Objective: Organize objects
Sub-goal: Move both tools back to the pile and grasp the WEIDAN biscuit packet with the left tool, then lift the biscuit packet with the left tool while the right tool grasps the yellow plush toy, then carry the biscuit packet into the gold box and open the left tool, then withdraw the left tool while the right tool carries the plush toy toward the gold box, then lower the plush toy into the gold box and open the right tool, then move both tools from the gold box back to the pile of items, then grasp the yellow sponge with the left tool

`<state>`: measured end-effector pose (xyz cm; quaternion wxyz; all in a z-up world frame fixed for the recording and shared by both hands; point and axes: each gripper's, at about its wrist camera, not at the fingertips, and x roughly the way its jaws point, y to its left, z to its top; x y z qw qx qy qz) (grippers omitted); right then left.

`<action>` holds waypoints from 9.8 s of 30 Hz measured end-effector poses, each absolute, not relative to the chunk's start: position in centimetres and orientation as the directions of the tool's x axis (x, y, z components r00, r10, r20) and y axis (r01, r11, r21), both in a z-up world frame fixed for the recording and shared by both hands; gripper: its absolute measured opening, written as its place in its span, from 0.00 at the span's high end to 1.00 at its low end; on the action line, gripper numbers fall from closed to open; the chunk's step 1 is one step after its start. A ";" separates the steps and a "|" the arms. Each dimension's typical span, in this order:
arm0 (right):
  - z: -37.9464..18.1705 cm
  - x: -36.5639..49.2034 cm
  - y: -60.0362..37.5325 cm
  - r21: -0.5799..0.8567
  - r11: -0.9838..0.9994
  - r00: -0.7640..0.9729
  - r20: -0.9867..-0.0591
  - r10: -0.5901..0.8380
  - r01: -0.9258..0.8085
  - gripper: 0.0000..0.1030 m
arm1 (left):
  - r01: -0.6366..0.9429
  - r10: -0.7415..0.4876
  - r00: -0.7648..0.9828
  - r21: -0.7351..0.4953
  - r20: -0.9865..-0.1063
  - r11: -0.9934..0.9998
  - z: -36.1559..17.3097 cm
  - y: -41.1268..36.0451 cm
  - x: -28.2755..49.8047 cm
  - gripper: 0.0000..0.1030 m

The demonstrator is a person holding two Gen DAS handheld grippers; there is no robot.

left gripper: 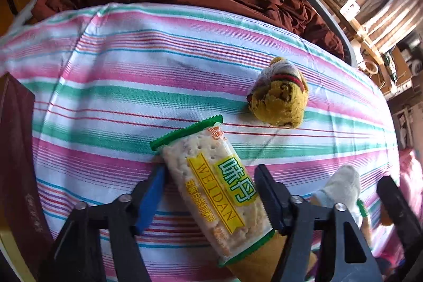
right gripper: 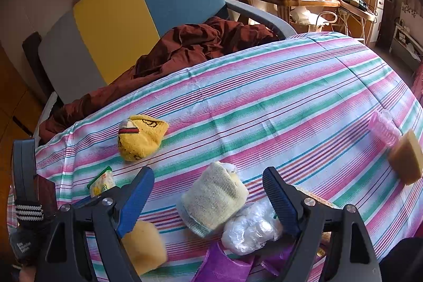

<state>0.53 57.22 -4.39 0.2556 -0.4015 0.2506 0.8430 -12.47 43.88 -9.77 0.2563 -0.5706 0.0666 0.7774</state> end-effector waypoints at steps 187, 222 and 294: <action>0.2 -9.9 25.7 0.130 -0.979 -0.587 -0.785 -0.198 0.157 0.65 | -0.041 0.073 -0.694 -0.062 -0.716 -0.997 -2.3 -1.5 -5.6 0.30; -2.7 -7.5 21.3 0.182 -0.971 -0.547 -0.802 -0.239 0.157 0.24 | -0.058 0.085 -0.718 -0.063 -0.691 -0.996 -1.6 -2.7 -4.1 0.26; -7.7 14.0 64.6 0.616 -0.165 -0.637 -0.729 0.249 -0.770 0.19 | -0.715 0.461 -0.271 -0.143 -0.845 -0.684 -10.7 45.0 -4.5 0.17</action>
